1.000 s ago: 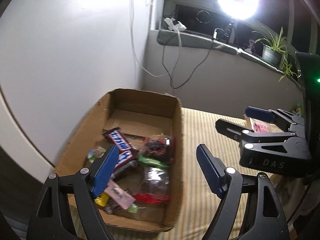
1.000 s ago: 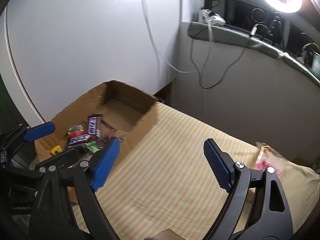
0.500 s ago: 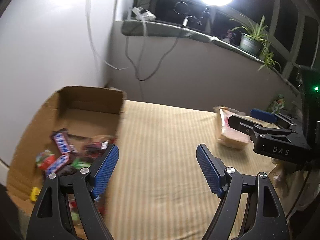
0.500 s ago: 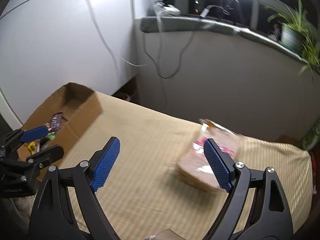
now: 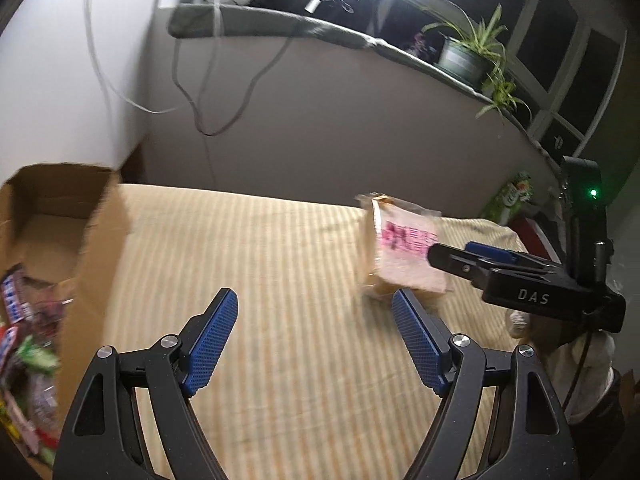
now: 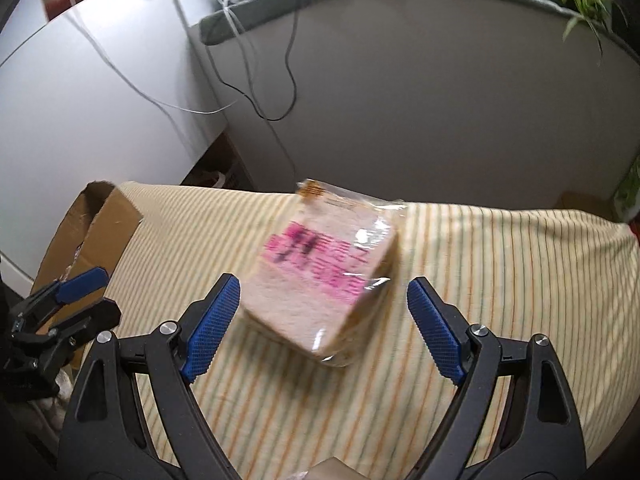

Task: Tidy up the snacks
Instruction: 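Move both open tools to the bagged bread loaf, then grasp the bagged bread loaf with the right tool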

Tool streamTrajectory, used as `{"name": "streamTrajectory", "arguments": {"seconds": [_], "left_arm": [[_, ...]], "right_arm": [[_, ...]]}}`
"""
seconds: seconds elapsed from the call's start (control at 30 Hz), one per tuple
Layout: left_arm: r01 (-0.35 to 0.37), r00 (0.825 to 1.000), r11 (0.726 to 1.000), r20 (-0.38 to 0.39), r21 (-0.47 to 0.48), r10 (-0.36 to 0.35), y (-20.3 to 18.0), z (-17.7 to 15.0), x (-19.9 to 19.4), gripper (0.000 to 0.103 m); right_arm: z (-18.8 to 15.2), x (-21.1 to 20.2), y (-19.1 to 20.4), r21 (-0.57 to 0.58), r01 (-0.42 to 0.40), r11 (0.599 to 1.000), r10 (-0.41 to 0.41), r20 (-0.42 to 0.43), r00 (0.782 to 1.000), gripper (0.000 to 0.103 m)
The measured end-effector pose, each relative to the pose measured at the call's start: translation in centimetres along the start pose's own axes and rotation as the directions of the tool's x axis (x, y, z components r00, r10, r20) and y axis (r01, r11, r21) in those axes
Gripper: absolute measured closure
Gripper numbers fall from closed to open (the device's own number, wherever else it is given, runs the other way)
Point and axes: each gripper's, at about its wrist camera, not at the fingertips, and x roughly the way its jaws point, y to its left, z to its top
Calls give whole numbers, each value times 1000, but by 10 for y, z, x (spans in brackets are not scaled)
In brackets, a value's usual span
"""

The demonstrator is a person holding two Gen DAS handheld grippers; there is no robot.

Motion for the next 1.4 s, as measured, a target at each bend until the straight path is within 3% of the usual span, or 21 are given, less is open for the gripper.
{"name": "streamTrajectory", "arguments": {"seconds": [0.2,0.3,0.5,0.7,0.8,1.0,1.4], "left_arm": [[74,995,997,-64,16,-73,-19,7,33,27],[124,987,992,-105,-23,-125,-19,10,49,39],[133,982,991,-131,-27,-136,-21,15,67,49],[142,978,989,-152,-33,-146,-18,13,80,50],[174,972,984,-154,-28,-177,-21,12,80,60],[167,975,985,-158,37,-159,-37,12,77,61],[135,984,989,-124,61,-127,-44,4,53,61]], "right_arm": [[1,11,-17,68,-62,996,64,-30,997,18],[2,18,-20,97,-94,991,99,-47,994,25],[0,33,-25,143,-125,982,137,-80,987,36],[0,43,-38,210,-177,961,200,-89,976,41],[0,43,-38,217,-190,958,212,-86,973,45],[2,41,-32,217,-194,957,216,-80,973,53],[-1,25,-10,184,-206,961,222,-73,972,55]]}}
